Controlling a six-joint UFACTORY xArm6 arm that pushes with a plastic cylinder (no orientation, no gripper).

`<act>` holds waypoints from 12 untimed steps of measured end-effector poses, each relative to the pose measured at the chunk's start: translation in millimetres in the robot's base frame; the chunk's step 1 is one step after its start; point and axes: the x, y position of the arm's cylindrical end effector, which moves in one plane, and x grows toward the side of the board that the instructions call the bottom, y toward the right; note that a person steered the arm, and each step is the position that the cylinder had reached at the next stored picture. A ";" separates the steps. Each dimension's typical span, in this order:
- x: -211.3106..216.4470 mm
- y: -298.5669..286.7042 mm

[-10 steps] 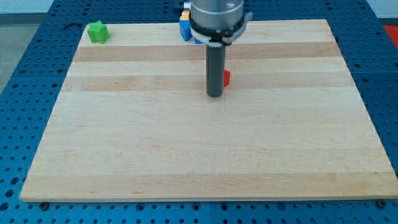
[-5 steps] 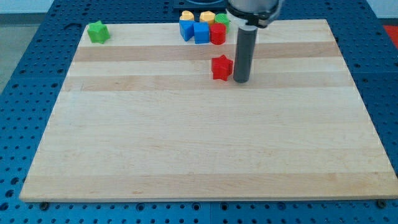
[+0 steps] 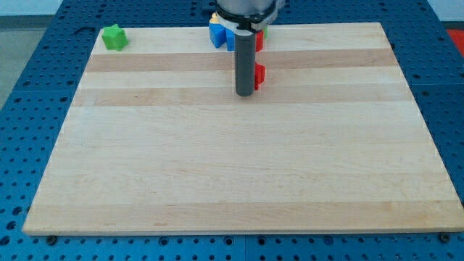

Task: Push the red star close to the red circle

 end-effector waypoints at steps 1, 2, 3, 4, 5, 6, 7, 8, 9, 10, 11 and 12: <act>-35.2 0.2; -58.4 0.2; -66.4 0.2; -57.9 7.8; -36.3 31.8; -21.2 60.5; -12.6 92.6; -29.8 107.2; -55.5 105.4; -55.7 86.4; -55.7 64.7; -55.7 49.8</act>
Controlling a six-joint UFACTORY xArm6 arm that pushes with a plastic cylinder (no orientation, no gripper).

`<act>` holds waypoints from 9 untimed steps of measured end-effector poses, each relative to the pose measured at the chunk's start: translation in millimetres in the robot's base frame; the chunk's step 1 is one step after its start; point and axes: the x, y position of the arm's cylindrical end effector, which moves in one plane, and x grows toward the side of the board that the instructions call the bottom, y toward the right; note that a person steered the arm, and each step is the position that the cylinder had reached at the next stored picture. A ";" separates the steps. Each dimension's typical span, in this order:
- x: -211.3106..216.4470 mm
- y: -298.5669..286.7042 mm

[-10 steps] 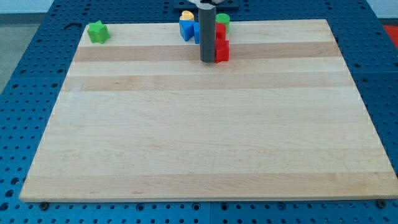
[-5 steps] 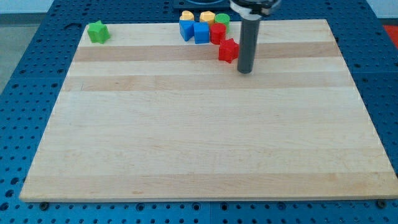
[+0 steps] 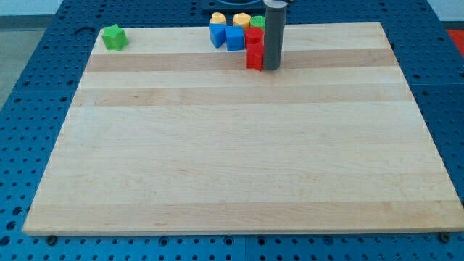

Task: Push the red star close to the red circle

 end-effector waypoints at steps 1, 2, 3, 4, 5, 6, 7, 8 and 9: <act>0.0 -16.6; 0.0 -34.5; 0.0 -36.4; 0.0 -39.5; -0.4 -42.9; -0.4 -46.5; -1.0 -53.1; -1.6 -59.7; -2.5 -64.1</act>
